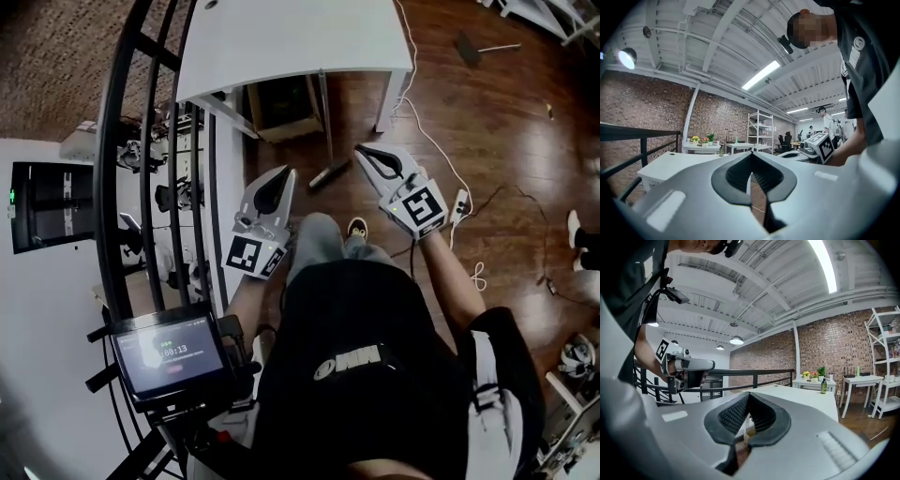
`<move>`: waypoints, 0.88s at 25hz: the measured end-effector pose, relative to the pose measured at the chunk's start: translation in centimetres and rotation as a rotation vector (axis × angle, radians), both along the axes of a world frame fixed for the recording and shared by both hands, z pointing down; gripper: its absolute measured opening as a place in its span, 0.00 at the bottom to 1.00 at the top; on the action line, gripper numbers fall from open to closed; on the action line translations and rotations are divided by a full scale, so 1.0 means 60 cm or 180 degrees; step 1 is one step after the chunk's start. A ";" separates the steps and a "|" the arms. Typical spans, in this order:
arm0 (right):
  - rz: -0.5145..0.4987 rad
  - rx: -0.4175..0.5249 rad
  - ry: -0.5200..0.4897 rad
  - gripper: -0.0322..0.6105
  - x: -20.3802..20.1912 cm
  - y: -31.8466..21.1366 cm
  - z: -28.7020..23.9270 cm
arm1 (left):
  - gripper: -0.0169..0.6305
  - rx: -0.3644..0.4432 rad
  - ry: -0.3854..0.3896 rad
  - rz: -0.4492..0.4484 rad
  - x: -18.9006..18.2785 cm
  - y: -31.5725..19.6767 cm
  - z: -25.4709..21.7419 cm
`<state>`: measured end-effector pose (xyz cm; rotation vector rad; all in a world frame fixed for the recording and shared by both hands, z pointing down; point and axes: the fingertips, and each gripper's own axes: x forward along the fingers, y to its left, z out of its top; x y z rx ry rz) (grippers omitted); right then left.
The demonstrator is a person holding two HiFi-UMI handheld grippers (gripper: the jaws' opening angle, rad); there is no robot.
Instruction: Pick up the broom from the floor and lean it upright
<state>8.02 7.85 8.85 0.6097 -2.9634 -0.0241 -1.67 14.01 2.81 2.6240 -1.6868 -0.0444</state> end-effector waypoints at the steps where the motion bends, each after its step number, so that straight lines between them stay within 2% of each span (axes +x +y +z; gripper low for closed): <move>1: -0.0015 -0.0018 0.0002 0.05 -0.010 -0.001 0.005 | 0.05 -0.0011 0.0011 -0.0006 -0.011 -0.002 0.005; 4: -0.0051 -0.0047 0.0005 0.05 -0.027 0.009 0.016 | 0.05 -0.0029 -0.0007 -0.0037 -0.035 0.004 0.016; 9: -0.0053 -0.0162 0.0011 0.05 -0.007 0.047 0.016 | 0.05 -0.0097 0.0016 -0.0031 -0.018 0.031 0.014; 15: 0.0037 -0.0125 0.0099 0.05 -0.036 -0.008 0.014 | 0.05 -0.0111 0.0042 0.0118 -0.031 -0.042 0.018; 18: 0.0078 -0.0109 0.0033 0.05 -0.044 -0.017 0.021 | 0.05 -0.0076 0.0025 0.0199 -0.029 -0.052 0.024; 22: 0.0123 -0.0079 0.0103 0.05 -0.043 -0.023 0.004 | 0.05 0.0006 0.0066 0.0224 -0.019 -0.057 0.009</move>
